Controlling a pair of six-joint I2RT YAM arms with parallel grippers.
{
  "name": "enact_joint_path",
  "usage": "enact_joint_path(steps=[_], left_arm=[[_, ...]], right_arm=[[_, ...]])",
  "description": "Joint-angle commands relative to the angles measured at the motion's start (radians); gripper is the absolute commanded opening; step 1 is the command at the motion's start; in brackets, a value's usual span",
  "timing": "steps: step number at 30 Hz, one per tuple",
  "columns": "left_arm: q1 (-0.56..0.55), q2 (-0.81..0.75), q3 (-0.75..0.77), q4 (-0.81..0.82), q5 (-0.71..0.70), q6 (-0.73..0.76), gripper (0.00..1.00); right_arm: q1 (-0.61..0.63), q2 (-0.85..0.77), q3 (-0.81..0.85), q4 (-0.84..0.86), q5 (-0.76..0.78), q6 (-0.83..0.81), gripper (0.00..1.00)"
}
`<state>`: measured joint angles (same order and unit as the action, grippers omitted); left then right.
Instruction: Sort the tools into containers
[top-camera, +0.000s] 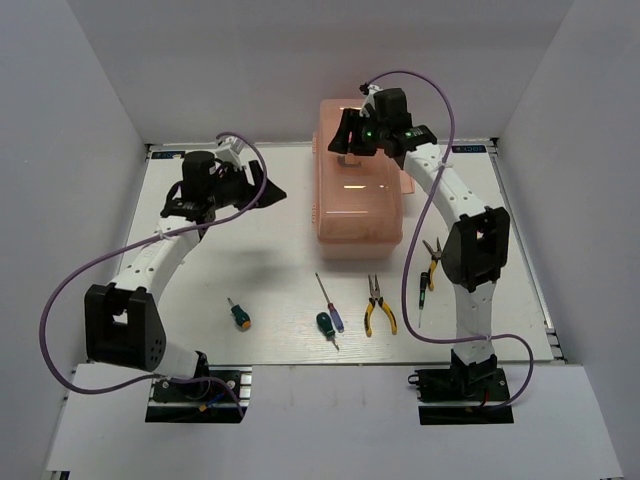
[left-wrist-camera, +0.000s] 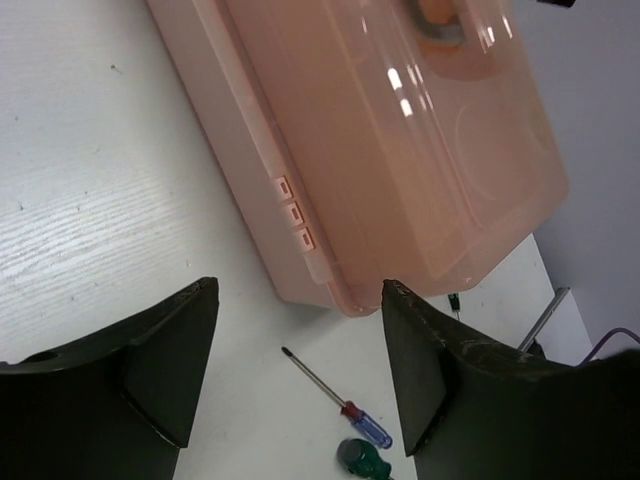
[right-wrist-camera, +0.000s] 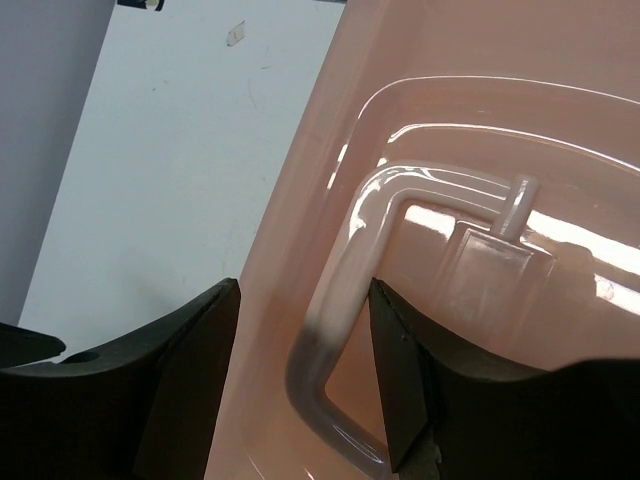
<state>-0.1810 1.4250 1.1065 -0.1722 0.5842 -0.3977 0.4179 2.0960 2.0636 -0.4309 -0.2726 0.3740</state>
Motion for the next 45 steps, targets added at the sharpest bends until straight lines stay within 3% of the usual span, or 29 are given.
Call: enact_joint_path(steps=[1,10,16,26,45], left_arm=[[-0.009,0.008,0.052,0.054,0.034,-0.006,0.77],[-0.028,0.026,0.090,0.122,0.043,-0.016,0.77],[-0.037,0.026,0.099,0.188,0.062,-0.016,0.78],[-0.037,0.077,0.128,0.258,0.108,-0.035,0.78],[-0.109,0.282,0.299,0.323,0.140,-0.076,0.75]], right_arm=[[0.032,-0.028,-0.029,-0.046,0.081,-0.011,0.61],[0.076,-0.011,0.015,-0.182,0.216,0.048,0.59],[0.081,-0.005,-0.013,-0.181,0.100,0.130,0.59],[0.067,-0.013,0.013,-0.034,-0.114,0.180,0.55],[0.050,-0.067,0.004,0.009,-0.166,0.203,0.52]])
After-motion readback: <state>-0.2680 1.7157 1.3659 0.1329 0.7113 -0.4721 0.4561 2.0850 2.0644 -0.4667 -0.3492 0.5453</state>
